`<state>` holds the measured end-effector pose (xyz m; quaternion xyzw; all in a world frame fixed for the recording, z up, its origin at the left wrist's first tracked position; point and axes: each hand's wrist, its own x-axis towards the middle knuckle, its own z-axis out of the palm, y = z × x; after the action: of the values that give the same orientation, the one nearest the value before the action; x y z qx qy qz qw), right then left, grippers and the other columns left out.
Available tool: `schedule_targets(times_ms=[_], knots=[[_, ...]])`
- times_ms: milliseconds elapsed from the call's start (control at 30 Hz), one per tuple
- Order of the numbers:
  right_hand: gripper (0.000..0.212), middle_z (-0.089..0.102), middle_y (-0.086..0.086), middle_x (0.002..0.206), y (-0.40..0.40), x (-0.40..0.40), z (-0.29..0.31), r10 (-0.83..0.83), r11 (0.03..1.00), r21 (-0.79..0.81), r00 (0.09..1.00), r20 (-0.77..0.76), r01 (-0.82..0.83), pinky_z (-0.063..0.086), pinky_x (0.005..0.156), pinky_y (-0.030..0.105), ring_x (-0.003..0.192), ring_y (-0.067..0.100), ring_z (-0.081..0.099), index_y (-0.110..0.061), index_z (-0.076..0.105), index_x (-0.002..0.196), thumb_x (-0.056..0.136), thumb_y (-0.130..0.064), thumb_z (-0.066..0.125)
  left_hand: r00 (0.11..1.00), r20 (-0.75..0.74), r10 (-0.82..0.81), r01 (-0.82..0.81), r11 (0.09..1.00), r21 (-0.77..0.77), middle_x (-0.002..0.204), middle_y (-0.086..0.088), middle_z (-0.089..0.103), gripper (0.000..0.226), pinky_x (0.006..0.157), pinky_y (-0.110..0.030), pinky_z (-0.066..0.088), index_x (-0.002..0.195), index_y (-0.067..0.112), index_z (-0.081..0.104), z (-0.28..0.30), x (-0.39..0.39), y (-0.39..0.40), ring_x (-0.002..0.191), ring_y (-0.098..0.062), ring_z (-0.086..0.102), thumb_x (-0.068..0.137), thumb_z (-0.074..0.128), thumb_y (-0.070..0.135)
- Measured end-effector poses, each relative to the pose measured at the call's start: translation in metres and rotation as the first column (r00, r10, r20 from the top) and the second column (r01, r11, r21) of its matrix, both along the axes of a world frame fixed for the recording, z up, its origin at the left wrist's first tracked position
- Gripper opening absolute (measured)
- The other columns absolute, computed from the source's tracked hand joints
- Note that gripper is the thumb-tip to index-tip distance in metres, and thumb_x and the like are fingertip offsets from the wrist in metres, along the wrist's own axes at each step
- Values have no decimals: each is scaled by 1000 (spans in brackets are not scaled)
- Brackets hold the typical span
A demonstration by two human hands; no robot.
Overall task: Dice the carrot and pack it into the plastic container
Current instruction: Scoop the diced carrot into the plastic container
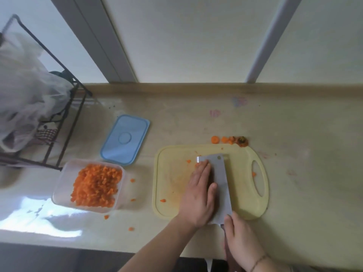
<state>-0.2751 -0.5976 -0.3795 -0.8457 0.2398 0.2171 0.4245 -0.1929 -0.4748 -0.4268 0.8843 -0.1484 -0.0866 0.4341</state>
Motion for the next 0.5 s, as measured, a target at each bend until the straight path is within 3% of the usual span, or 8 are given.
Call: schedule_targets(times_ms=[67, 133, 233, 300, 333, 400, 500], knots=[[23, 67, 6, 86, 6, 1, -4, 24, 1000, -4, 1000, -4, -24, 37, 70, 27, 93, 22, 64, 0, 60, 95, 100, -17, 44, 1000, -9, 17, -17, 999, -42, 167, 0, 23, 70, 126, -44, 21, 159, 9, 30, 1, -3, -3, 156, -8, 13, 107, 19, 55], [21, 67, 16, 98, 10, 3, -2, 41, 999, -4, 999, -21, -41, 38, 72, 29, 99, 30, 63, -8, 58, 90, 100, -17, 42, 1000, -22, 19, -21, 996, -85, 168, 1, 21, 67, 127, -43, 20, 159, 10, 29, 3, -4, -7, 156, -8, 12, 108, 21, 53], [32, 64, -2, 77, 6, 5, 5, 38, 999, 34, 999, -15, -38, 34, 63, 20, 89, 25, 65, -24, 43, 71, 99, -10, 44, 1000, -14, -13, 11, 990, -142, 168, 2, 22, 63, 127, -42, 19, 158, 10, 31, 7, -8, -13, 156, -10, 13, 109, 25, 49], [33, 57, -4, 53, 0, 3, 7, 15, 998, 57, 1000, -5, -14, 40, 55, 16, 64, 9, 64, -21, 44, 68, 98, -5, 46, 999, 9, -35, 36, 982, -188, 167, -1, 25, 59, 127, -43, 20, 157, 9, 35, 11, -10, -14, 156, -14, 16, 110, 28, 44], [29, 57, -2, 51, -3, 3, 6, 8, 998, 67, 1000, 2, -9, 47, 57, 18, 54, 7, 61, -16, 49, 71, 98, -7, 46, 998, 38, -44, 51, 978, -204, 167, -3, 26, 58, 127, -43, 20, 155, 7, 37, 13, -9, -10, 156, -17, 18, 110, 29, 42], [25, 61, 7, 55, -5, 3, 7, 10, 994, 110, 1000, -20, -8, 54, 59, 33, 46, 11, 60, -5, 54, 82, 101, -16, 42, 992, 115, -48, 72, 974, -216, 166, -6, 30, 55, 126, -44, 20, 154, 6, 40, 17, -5, 5, 155, -22, 21, 110, 31, 39], [37, 62, 14, 51, -4, 4, 7, 9, 977, 212, 996, -88, 10, 50, 48, 29, 42, 26, 62, 1, 49, 86, 104, -25, 30, 977, 189, 97, -69, 986, -152, 165, -4, 32, 55, 125, -43, 22, 153, 8, 40, 12, -4, 48, 154, -25, 26, 110, 31, 41]])
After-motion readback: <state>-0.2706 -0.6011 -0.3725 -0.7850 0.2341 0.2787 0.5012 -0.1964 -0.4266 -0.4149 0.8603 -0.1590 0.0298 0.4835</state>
